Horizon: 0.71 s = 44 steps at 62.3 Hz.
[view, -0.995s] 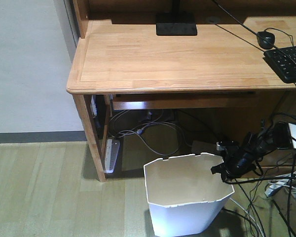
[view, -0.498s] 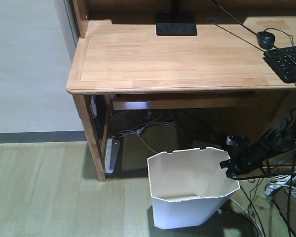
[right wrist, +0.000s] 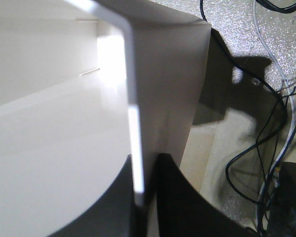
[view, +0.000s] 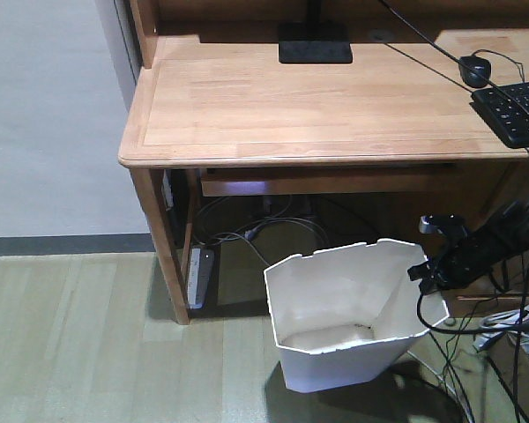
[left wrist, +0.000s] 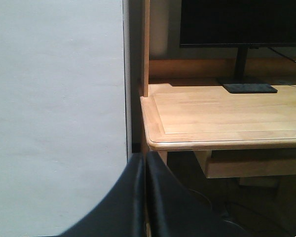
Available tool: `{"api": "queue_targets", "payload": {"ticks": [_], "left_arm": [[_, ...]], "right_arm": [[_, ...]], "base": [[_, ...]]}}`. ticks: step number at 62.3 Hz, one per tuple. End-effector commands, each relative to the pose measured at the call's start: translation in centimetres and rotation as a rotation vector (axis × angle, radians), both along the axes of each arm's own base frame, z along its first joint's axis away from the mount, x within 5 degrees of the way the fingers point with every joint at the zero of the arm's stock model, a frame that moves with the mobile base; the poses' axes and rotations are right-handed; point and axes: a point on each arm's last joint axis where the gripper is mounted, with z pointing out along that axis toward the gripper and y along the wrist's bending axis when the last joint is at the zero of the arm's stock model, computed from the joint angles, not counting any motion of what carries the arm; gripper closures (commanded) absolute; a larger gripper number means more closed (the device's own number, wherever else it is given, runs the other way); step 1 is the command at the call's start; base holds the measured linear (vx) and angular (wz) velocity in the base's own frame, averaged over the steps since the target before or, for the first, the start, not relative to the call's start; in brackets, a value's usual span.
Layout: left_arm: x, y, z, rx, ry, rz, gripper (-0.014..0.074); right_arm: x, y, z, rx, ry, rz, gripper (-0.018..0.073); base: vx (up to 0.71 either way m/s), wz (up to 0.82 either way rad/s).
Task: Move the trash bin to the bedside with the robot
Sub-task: 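Lift the bin slightly and pull it out from under the desk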
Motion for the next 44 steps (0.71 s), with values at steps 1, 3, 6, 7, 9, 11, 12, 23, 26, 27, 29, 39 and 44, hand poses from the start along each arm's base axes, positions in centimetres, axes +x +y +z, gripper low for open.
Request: {"api": "queue_targets", "payload": {"ticks": [1,3,6,7,9,11,12,23,26,27,29,39,44], "left_arm": [[0.1,0.0,-0.2,-0.014,-0.060,-0.004,0.0602],[0.1,0.0,-0.2,-0.014,-0.060,-0.004,0.0602],[0.1,0.0,-0.2,-0.014,-0.060,-0.004,0.0602],[0.1,0.0,-0.2,-0.014,-0.060,-0.004,0.0602],[0.1,0.0,-0.2,-0.014,-0.060,-0.004,0.0602],[0.1,0.0,-0.2,-0.014,-0.060,-0.004,0.0602],[0.1,0.0,-0.2,-0.014,-0.060,-0.004,0.0602],[0.1,0.0,-0.2,-0.014,-0.060,-0.004,0.0602],[0.1,0.0,-0.2,-0.014,-0.060,-0.004,0.0602],[0.1,0.0,-0.2,-0.014,-0.060,-0.004,0.0602],[0.1,0.0,-0.2,-0.014,-0.060,-0.004,0.0602],[0.1,0.0,-0.2,-0.014,-0.060,-0.004,0.0602],[0.1,0.0,-0.2,-0.014,-0.060,-0.004,0.0602]], "right_arm": [[0.8,0.8,6.3,0.084,-0.087,-0.034,0.0565],[0.5,1.0,7.3,0.086,-0.103,-0.032,0.0565],[0.2,1.5,8.5,0.085,-0.123,-0.020,0.0565],[0.1,1.7,8.8,0.084,-0.129,-0.017,0.0565],[-0.1,2.1,9.7,0.082,-0.145,-0.011,0.0565],[-0.6,2.6,10.1,0.080,-0.145,-0.003,0.0565],[-0.7,2.9,10.4,0.079,-0.148,0.004,0.0565],[-2.1,5.4,12.2,0.068,-0.167,0.045,0.0565],[-2.3,5.9,12.3,0.065,-0.169,0.061,0.0565],[-2.3,6.1,12.3,0.065,-0.168,0.066,0.0565],[-2.5,6.3,12.3,0.069,-0.163,0.071,0.0565],[-2.5,6.5,12.3,0.074,-0.161,0.073,0.0565],[-2.5,6.5,12.3,0.074,-0.161,0.071,0.0565]], "base": [[0.00,0.00],[0.00,0.00],[0.00,0.00],[0.00,0.00],[0.00,0.00],[0.00,0.00],[0.00,0.00],[0.00,0.00],[0.00,0.00],[0.00,0.00],[0.00,0.00],[0.00,0.00],[0.00,0.00]]}}
